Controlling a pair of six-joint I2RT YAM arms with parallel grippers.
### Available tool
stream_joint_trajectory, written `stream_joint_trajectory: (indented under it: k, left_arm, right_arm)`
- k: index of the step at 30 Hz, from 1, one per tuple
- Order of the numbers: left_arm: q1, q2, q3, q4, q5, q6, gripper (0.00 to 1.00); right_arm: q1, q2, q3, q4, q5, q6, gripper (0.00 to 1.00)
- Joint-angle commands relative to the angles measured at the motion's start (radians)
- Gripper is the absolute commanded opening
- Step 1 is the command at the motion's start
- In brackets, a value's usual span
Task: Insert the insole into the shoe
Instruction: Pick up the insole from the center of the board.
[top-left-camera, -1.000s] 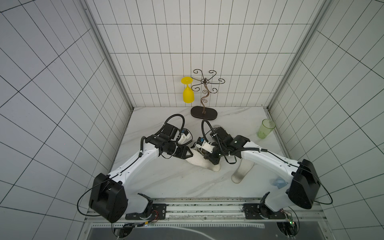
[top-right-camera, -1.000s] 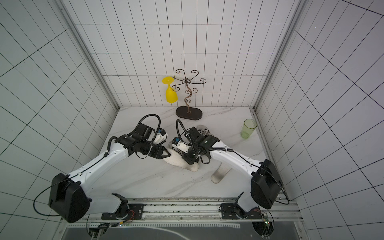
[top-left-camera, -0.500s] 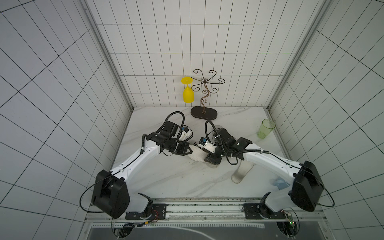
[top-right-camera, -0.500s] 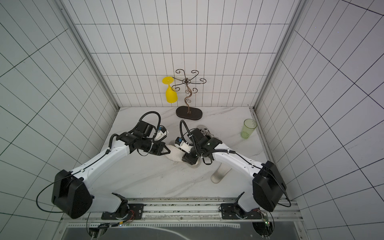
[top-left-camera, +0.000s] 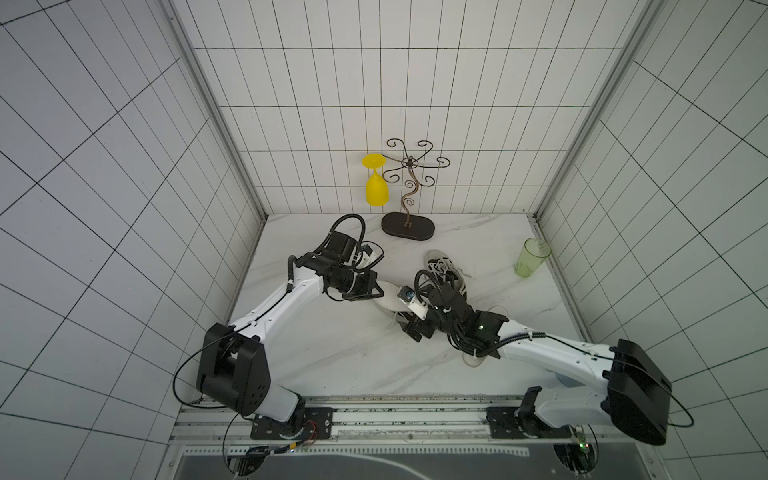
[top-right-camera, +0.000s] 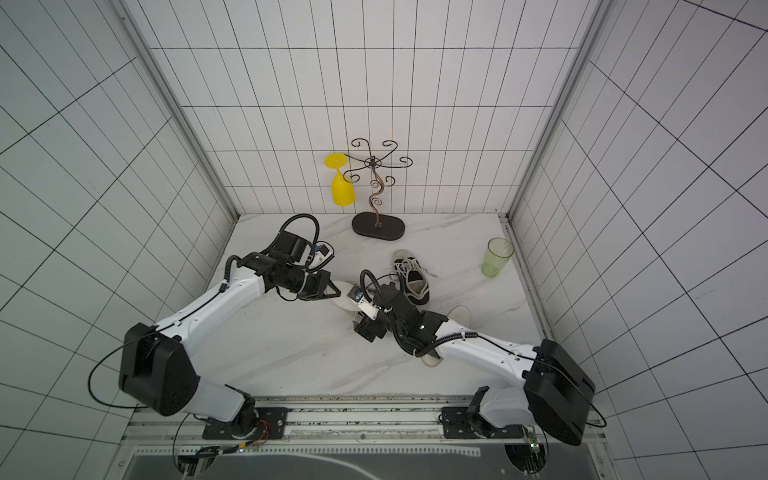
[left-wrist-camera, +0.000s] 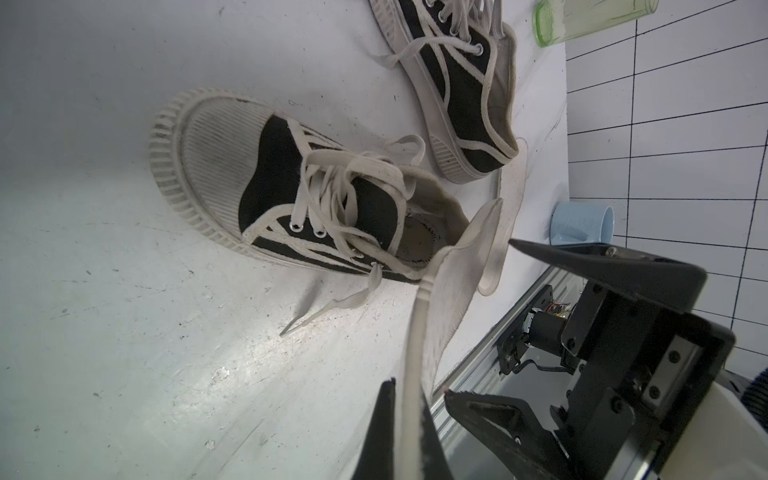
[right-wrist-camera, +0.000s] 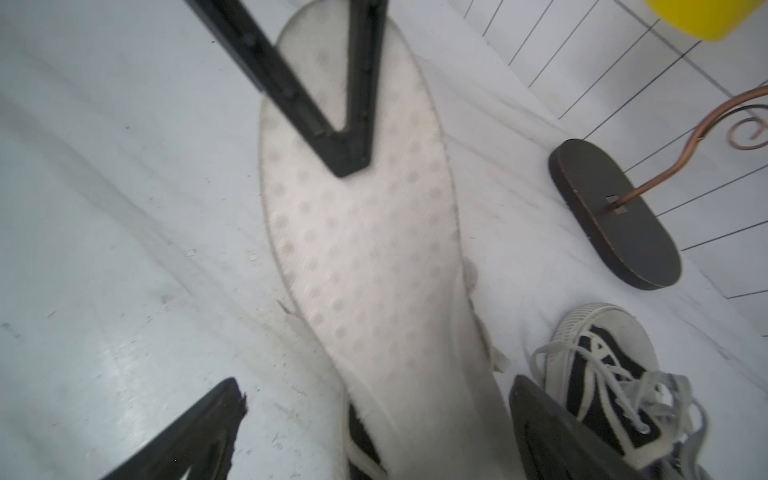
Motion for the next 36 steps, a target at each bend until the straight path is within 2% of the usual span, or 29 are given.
stream_joint_trajectory:
  k: [1, 7, 13, 19, 22, 25, 36]
  left_arm:
    - [0.001, 0.018, 0.031, -0.001, 0.026, -0.018, 0.0]
    - [0.001, 0.018, 0.045, -0.007, 0.027, -0.029, 0.0]
    - [0.002, 0.011, 0.064, -0.024, 0.04, -0.016, 0.0]
    - [-0.016, -0.013, 0.086, -0.107, 0.01, 0.095, 0.0]
    - [-0.042, -0.027, 0.079, -0.15, -0.052, 0.177, 0.0]
    - [-0.045, -0.034, 0.068, -0.16, -0.068, 0.226, 0.0]
    - [-0.045, -0.133, 0.021, -0.057, 0.048, 0.289, 0.0]
  right_arm:
    - [0.009, 0.03, -0.055, 0.167, 0.126, -0.063, 0.99]
    - [0.011, 0.069, -0.04, 0.184, 0.069, -0.107, 0.99]
    - [0.01, 0.095, -0.039, 0.223, 0.081, -0.112, 0.99]
    - [-0.002, 0.106, -0.029, 0.215, 0.096, -0.14, 0.99]
    - [-0.029, 0.076, -0.017, 0.181, 0.017, -0.121, 0.98]
    - [-0.049, 0.05, -0.011, 0.14, -0.089, -0.119, 0.95]
    - [-0.106, 0.03, 0.01, 0.061, -0.357, -0.059, 0.84]
